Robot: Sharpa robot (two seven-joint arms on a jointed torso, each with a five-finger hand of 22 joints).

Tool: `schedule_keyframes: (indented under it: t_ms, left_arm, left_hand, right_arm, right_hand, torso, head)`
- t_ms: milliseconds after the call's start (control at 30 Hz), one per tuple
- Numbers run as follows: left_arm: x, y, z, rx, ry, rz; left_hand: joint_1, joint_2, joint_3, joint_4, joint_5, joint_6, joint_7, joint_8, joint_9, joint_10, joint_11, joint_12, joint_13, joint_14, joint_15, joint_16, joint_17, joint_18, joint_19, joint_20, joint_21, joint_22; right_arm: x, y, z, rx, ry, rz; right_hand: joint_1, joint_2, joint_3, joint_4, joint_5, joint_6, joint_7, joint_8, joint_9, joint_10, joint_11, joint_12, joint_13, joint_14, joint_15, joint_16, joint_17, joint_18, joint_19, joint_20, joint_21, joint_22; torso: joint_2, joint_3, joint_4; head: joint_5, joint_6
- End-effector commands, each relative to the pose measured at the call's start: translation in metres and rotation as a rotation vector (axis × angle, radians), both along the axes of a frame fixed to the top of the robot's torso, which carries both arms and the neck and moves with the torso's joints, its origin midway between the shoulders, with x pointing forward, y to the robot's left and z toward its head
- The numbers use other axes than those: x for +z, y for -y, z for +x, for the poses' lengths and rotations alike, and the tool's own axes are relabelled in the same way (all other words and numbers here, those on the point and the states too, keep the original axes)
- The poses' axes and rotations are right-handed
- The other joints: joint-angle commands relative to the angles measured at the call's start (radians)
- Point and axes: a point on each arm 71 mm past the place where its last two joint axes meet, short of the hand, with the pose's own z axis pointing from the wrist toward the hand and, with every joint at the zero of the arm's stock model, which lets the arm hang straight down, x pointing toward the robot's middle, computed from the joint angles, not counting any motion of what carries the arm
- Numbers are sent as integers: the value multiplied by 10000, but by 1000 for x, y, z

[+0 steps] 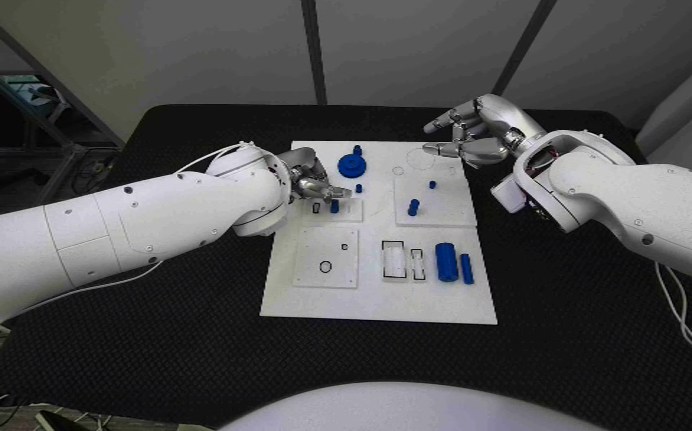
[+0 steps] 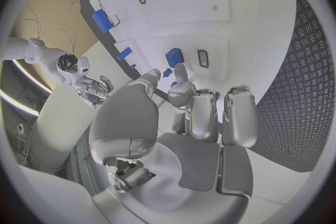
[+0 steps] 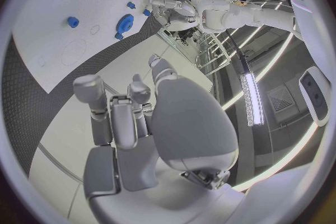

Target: Assemble the parts on the task board

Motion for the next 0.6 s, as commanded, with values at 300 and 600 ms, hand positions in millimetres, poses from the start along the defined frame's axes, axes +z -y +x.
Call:
schedule_keyframes:
  t_ms: [300,600]
  left_arm:
    - [22,1,5,68,130,-528]
    - [49,-24,27,-74,-744,1]
  left_hand:
    - [363,195,-970,389,33,-184,57,-4,-16,-170,33,-208,-281,435,-42,-31,-2,73,-101,33,-183,-45]
    - [1459,493,-1636,422,63,-1376,683,-1011,-803,-1694,569,-2881,-3142,378,371,-149,-130,338,-934,372,-1190,-1263]
  right_arm:
    - [1,0,1,61,38,26]
    - [0,1,2,17,26,9]
  right_hand:
    - [-100,-26,16,60,37,32,-33,64,-14,-69,3,-64,-7,531,-50,-62,501,185,-56,-10,-53,-9]
    - [-100,-26,16,60,37,32,-33,64,-14,-69,3,-64,-7,531,-50,-62,501,185,-56,-10,-53,-9]
  torso:
    - [2,2,-9]
    - [-4,5,-4]
  head:
    - [6,40]
    - [22,112]
